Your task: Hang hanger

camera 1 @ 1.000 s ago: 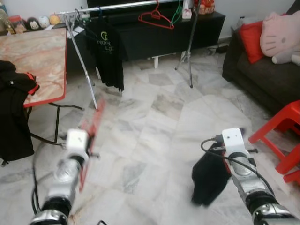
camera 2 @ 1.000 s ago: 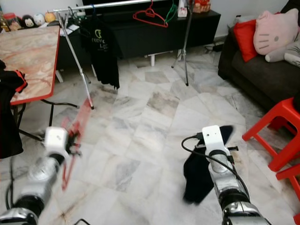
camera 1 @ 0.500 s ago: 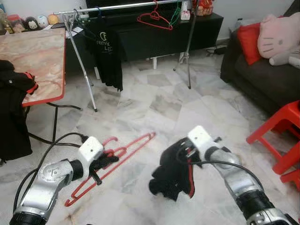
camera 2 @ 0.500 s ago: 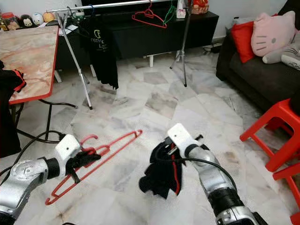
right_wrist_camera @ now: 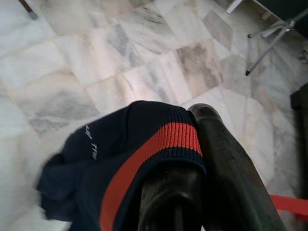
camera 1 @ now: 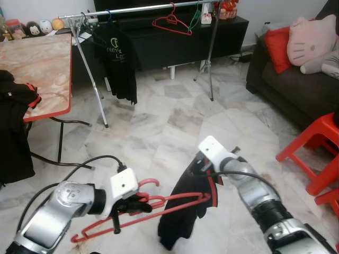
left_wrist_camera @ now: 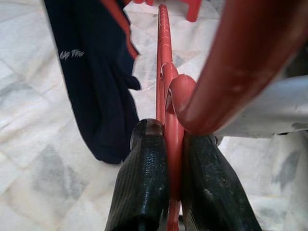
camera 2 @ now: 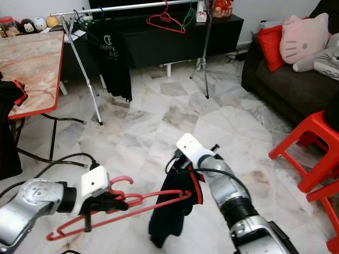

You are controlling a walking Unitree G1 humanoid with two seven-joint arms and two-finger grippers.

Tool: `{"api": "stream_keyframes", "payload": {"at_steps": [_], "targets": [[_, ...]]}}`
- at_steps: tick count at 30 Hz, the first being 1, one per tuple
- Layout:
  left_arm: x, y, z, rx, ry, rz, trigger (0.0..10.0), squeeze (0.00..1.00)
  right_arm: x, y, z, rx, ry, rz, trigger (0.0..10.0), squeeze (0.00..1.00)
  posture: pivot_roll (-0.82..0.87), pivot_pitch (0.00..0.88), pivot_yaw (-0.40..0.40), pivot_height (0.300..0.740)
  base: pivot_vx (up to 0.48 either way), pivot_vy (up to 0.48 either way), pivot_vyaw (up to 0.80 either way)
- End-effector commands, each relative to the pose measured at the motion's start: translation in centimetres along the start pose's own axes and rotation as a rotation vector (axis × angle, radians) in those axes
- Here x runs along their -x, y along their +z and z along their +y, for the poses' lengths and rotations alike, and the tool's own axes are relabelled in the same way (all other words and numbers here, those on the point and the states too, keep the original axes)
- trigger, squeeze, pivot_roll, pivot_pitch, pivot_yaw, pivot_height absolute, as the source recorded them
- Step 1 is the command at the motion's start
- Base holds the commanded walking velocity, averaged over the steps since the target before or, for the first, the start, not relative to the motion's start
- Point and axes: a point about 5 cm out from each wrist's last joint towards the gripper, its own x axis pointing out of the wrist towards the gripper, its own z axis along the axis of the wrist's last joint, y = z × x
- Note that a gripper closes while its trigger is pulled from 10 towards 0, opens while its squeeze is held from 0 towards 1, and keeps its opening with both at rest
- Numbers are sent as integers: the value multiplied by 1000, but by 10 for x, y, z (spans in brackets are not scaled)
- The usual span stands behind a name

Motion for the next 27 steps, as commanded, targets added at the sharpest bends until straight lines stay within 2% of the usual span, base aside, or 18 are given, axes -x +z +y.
{"api": "stream_keyframes", "payload": {"at_steps": [1, 3, 11, 27], "targets": [[0, 10, -1, -25, 5, -10, 10000, 0, -1, 11, -4, 5, -17, -24, 10000, 0, 27, 0, -34, 740, 0, 0, 0], [-6, 13, 3, -46, 70, -6, 10000, 0, -4, 19, 5, -21, 11, -42, 10000, 0, 33, 0, -35, 740, 0, 0, 0], [-10, 19, 16, -33, 197, -27, 10000, 0, -5, 25, 7, -1, 20, -64, 10000, 0, 30, 0, -39, 740, 0, 0, 0], [-2, 14, 30, -24, 316, 20, 10000, 0, -5, 28, 6, -1, 19, -74, 10000, 0, 39, 0, -38, 740, 0, 0, 0]]}}
